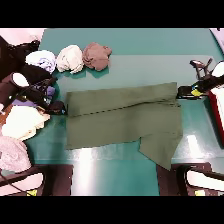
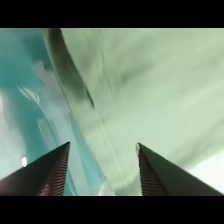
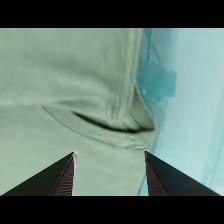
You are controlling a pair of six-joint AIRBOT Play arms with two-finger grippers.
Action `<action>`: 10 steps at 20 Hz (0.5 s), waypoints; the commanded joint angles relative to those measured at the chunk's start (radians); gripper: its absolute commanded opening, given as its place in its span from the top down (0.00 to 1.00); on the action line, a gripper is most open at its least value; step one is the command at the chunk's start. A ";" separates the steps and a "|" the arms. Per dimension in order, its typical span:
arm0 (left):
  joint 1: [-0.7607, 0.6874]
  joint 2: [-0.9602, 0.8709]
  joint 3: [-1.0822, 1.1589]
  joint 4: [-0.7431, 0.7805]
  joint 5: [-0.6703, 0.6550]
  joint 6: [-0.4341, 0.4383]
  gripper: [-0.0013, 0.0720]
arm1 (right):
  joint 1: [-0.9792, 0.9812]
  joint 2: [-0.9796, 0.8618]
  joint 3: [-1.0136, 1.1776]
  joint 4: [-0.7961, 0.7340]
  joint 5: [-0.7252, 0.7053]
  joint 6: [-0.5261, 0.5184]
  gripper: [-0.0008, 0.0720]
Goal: Fold the shirts.
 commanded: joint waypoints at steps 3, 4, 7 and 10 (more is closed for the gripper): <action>0.000 0.222 -0.300 -0.079 -0.024 -0.018 0.31 | -0.037 0.111 -0.003 0.029 0.011 -0.007 0.34; 0.000 0.251 -0.352 -0.082 -0.019 -0.024 0.31 | -0.045 0.120 -0.003 0.056 0.008 -0.011 0.37; 0.000 0.269 -0.454 -0.090 -0.029 -0.044 0.31 | -0.049 0.124 -0.003 0.107 0.001 -0.018 0.37; -0.001 0.269 -0.481 -0.108 -0.022 -0.043 0.31 | -0.040 0.125 -0.003 0.107 0.002 -0.018 0.37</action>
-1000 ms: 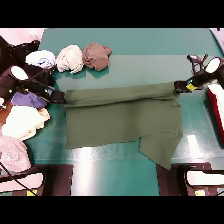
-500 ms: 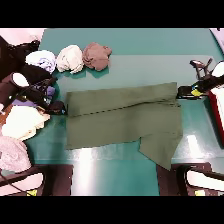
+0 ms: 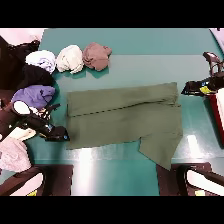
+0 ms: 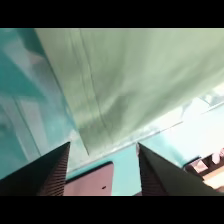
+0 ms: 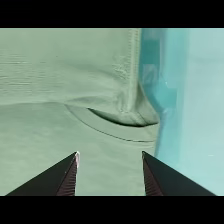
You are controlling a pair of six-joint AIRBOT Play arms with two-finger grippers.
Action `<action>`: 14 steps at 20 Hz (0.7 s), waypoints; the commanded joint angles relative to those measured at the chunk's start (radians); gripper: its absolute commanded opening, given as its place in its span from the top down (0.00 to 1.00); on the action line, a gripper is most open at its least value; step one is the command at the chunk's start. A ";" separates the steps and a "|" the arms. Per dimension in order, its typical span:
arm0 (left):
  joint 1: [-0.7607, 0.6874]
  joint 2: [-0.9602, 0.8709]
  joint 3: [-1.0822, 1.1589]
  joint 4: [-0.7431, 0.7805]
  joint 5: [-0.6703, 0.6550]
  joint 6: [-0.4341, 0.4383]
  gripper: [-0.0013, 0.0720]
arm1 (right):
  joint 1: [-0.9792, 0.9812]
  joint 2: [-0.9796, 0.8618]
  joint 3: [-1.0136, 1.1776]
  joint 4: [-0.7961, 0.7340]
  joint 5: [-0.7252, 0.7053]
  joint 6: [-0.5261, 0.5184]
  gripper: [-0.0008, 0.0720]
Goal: Fold the shirts.
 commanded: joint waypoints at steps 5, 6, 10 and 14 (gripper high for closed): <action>0.000 0.011 -0.085 -0.025 0.014 0.002 0.31 | 0.003 0.007 0.000 0.022 0.010 -0.003 0.37; 0.000 0.010 -0.093 -0.031 0.016 0.002 0.31 | 0.003 0.007 0.000 0.022 0.013 -0.003 0.37; 0.000 0.006 -0.119 -0.056 0.042 0.003 0.31 | 0.003 0.007 0.000 0.022 0.022 -0.003 0.37; 0.000 0.006 -0.120 -0.107 0.075 0.048 0.83 | 0.002 0.007 0.000 0.020 0.069 -0.003 0.37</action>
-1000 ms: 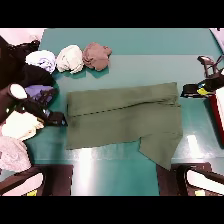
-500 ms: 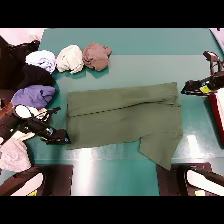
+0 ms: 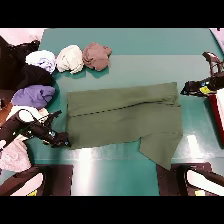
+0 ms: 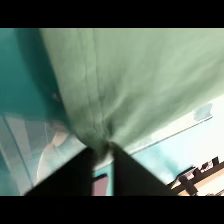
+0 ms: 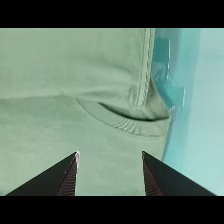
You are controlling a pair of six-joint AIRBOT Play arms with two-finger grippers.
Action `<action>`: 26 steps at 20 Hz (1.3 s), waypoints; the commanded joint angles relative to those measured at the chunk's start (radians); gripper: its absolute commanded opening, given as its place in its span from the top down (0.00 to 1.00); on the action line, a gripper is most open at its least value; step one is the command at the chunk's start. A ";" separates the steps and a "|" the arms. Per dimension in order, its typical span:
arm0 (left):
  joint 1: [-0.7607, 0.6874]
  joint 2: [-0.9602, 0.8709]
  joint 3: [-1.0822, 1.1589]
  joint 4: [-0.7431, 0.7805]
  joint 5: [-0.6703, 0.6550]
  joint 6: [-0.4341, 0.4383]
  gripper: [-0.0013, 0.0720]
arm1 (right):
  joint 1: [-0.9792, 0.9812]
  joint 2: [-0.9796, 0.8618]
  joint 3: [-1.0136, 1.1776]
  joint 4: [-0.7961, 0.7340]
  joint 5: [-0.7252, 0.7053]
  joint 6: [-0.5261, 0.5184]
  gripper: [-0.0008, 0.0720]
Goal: Fold the shirts.
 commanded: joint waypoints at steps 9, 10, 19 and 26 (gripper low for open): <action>0.000 0.000 0.076 -0.060 -0.009 0.084 0.95 | -0.083 0.172 -0.348 -0.002 0.218 0.001 0.37; 0.000 0.000 0.087 -0.060 -0.006 0.084 0.95 | -0.106 0.213 -0.425 -0.001 0.217 0.001 0.37; 0.000 0.000 0.096 -0.061 0.006 0.084 0.95 | -0.109 0.311 -0.756 0.003 0.100 0.002 0.37; 0.000 0.000 0.096 -0.061 0.005 0.084 0.95 | -0.020 0.311 -0.757 0.025 0.026 0.024 0.40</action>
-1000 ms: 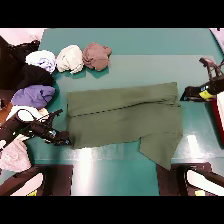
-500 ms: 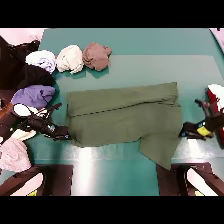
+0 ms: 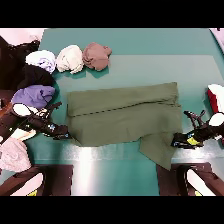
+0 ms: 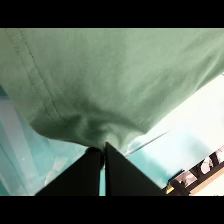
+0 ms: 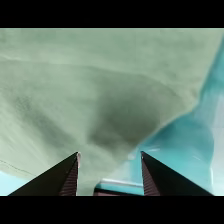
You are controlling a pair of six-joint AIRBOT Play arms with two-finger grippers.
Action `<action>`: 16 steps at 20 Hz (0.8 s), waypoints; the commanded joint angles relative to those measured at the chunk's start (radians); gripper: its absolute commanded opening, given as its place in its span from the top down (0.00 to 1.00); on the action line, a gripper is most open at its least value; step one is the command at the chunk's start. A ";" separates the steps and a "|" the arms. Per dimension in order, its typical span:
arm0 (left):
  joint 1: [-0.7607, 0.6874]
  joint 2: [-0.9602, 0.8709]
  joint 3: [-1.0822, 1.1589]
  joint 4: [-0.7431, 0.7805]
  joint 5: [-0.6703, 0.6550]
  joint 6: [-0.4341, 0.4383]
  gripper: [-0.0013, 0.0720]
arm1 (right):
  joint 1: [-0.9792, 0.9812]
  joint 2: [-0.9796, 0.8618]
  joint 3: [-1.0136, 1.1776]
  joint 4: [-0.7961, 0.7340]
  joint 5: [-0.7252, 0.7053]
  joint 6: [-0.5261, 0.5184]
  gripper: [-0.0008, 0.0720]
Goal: Fold the shirts.
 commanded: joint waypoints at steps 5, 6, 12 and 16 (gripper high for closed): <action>0.000 0.000 0.001 0.000 -0.007 0.000 0.95 | 0.085 0.001 -0.007 0.003 -0.079 0.008 0.82; 0.000 0.000 0.001 0.001 -0.009 0.000 0.95 | 0.099 0.002 -0.007 0.003 -0.085 0.008 0.96; 0.000 0.059 0.144 -0.003 -0.075 0.013 0.95 | 0.153 0.002 0.212 0.005 0.072 0.015 0.96; 0.000 0.092 0.328 -0.001 -0.037 -0.002 0.95 | 0.152 -0.023 0.424 0.002 -0.016 0.039 0.96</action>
